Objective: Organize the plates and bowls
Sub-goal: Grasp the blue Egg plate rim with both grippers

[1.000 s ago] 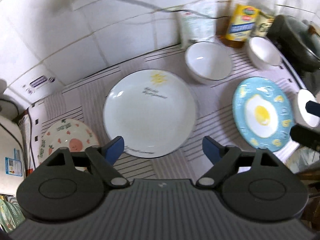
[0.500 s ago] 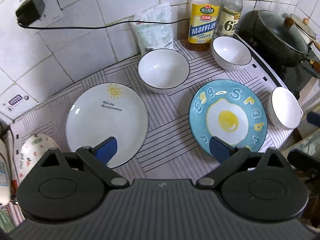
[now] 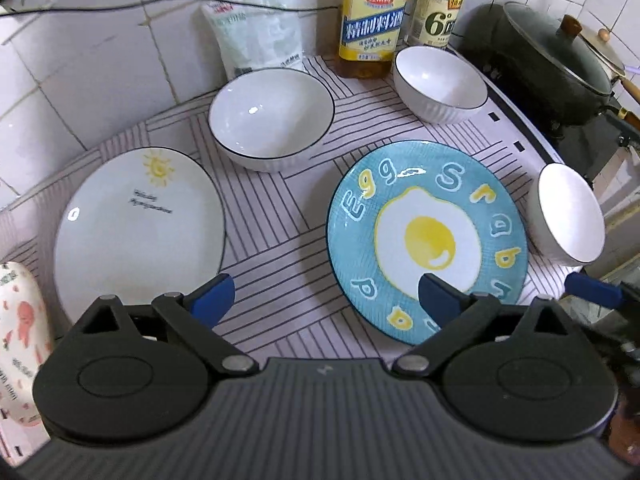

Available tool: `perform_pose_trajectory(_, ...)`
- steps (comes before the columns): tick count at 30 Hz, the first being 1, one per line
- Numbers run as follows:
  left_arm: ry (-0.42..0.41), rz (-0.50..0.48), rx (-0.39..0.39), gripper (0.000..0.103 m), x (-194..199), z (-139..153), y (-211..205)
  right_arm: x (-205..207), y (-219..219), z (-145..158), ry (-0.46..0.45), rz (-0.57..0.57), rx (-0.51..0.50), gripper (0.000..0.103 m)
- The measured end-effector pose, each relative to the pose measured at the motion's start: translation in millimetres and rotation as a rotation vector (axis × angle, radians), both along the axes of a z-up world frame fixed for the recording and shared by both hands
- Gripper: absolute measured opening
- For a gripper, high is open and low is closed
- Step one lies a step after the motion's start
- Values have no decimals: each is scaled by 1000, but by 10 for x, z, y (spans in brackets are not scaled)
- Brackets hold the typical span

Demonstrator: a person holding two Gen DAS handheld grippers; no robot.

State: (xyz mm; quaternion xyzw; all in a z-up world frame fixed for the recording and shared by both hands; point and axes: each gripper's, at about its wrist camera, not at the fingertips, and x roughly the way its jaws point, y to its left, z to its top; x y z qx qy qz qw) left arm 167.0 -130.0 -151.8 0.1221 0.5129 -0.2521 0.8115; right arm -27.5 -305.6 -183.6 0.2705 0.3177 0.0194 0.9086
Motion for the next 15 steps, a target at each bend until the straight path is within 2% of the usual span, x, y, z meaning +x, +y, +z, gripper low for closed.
perform_pose_trajectory(5,46,16,-18,96,109,-292,-86,121,-21,-311,58,-38,-59,90)
perform_pose_trajectory(6,60,23,-21,94,132,-357,-103,159,-16,-379,79,-49,-86,86)
perform_pose_trajectory(9,87,20,-25,80,181,-512,-163,288,-13,-536,130,-56,-146,77)
perform_pose_trajectory(11,105,18,-6,71,210,-622,-205,333,-40,-603,144,-70,-144,68)
perform_pose_trajectory(13,111,19,3,59,234,-691,-230,325,-67,-636,133,-96,-148,48)
perform_pose_trajectory(14,113,21,0,58,241,-710,-233,335,-79,-642,127,-105,-150,42)
perform_pose_trajectory(15,115,22,-5,55,245,-725,-231,338,-98,-646,130,-121,-144,31)
